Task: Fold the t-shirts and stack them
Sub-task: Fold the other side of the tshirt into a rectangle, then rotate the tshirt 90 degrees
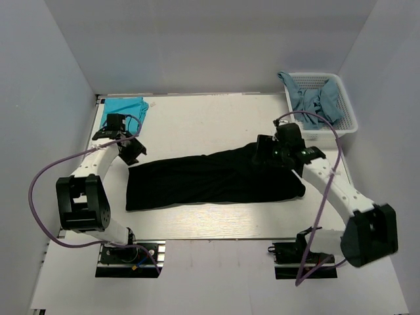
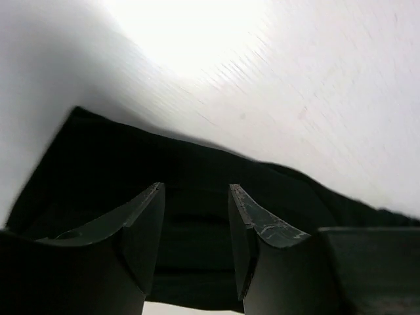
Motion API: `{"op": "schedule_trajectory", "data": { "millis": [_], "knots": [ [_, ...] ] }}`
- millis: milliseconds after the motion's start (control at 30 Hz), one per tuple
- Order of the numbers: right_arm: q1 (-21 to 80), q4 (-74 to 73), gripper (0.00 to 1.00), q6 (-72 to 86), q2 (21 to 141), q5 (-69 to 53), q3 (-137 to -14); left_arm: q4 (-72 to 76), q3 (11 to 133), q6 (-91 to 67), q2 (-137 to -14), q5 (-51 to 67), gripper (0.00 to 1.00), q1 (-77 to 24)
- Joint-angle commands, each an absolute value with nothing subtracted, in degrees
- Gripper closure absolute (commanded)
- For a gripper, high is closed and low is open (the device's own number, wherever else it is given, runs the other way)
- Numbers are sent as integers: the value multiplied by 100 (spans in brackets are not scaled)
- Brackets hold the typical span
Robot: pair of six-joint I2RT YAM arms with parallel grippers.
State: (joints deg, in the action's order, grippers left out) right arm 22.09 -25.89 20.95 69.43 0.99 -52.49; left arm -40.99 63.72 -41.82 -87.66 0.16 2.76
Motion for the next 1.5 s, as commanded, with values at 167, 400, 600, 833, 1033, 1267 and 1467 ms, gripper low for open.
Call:
{"op": "schedule_trajectory", "data": {
  "millis": [167,400,600,833,1033,1267,1467],
  "knots": [
    [2223,-1994,10,2206,8770,-133,-5807,-3234,5722,-3911,-8859,923,46,-79],
    [2198,-3451,10,2706,8421,396,-5259,-3428,5599,-3911,-8921,423,46,-79],
    [2171,-4087,10,3340,7410,931,-4571,-3682,5599,-3911,-8991,141,46,-79],
    [2206,-3587,10,2875,7347,422,-5543,-3797,6029,-3622,-8922,281,46,-79],
    [2197,-3139,10,2602,7778,536,-5854,-3411,5775,-3437,-8544,658,42,-254],
    [2188,-2592,10,2715,9383,343,-6213,-3498,4826,-3498,-8500,467,42,-483],
    [2188,-2558,10,2909,9799,167,-5722,-3973,4062,-4033,-8183,158,47,-764]
  ]
}}
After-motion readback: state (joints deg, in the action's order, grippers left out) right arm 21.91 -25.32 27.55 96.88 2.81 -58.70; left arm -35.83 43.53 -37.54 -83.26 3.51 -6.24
